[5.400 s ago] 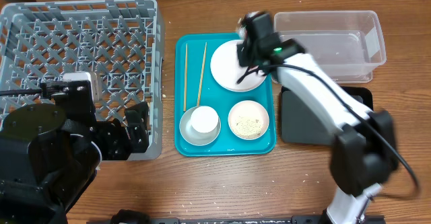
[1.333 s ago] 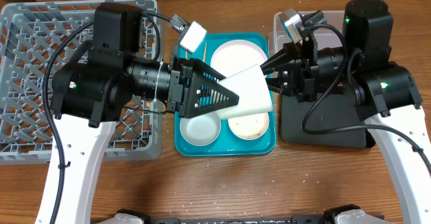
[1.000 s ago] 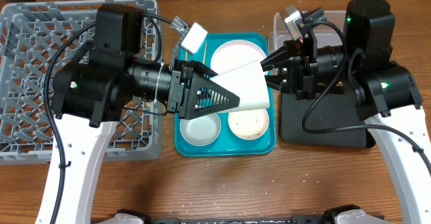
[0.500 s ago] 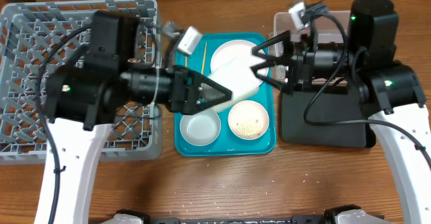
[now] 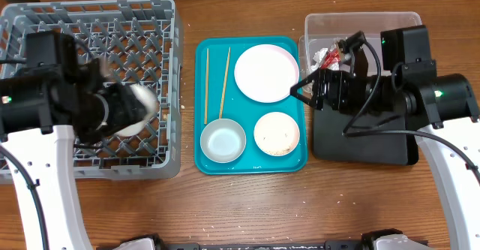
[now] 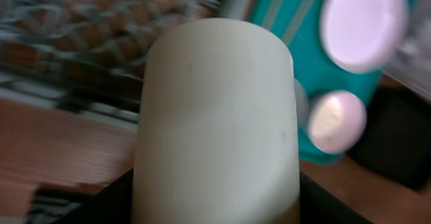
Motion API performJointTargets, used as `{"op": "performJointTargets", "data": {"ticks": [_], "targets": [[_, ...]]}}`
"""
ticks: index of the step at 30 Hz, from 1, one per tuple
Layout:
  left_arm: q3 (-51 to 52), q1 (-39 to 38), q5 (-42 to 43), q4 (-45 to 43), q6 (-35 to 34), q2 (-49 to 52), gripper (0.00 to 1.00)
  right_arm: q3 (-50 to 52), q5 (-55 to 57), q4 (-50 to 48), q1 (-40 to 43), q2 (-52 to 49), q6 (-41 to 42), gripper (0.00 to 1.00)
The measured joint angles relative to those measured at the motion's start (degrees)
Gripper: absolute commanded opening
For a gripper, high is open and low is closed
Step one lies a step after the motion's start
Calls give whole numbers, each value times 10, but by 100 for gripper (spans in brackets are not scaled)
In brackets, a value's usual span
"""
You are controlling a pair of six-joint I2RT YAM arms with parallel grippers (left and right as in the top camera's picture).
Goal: Sort waste into correct bins and load items into the dishwasher
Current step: 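Place the white cup upside down in the dish rack with the left gripper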
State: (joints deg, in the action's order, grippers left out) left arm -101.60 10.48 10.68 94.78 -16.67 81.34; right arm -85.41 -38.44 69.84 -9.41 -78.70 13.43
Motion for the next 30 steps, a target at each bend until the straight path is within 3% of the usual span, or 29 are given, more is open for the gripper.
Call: {"op": "performJointTargets", "data": {"ticks": [4,6,12,25,28,30], "targets": [[33,28,-99,-17,-36,-1,72,0,34,31,0,0,1,100],[70,47,-118,-35,-45,-1,68,0,43,39,0,0,1,99],[164,139,-95,-85,-45,31,58,0,55,45,0,0,1,100],[225,179,-21,-149,-23,130,93,0,58,48,0,0,0,100],[213,179,-1,-126,-13,131,92,0,58,48,0,0,1,100],[183,179,7,-104,-6,131,89,0,55,48,0,0,1,95]]}}
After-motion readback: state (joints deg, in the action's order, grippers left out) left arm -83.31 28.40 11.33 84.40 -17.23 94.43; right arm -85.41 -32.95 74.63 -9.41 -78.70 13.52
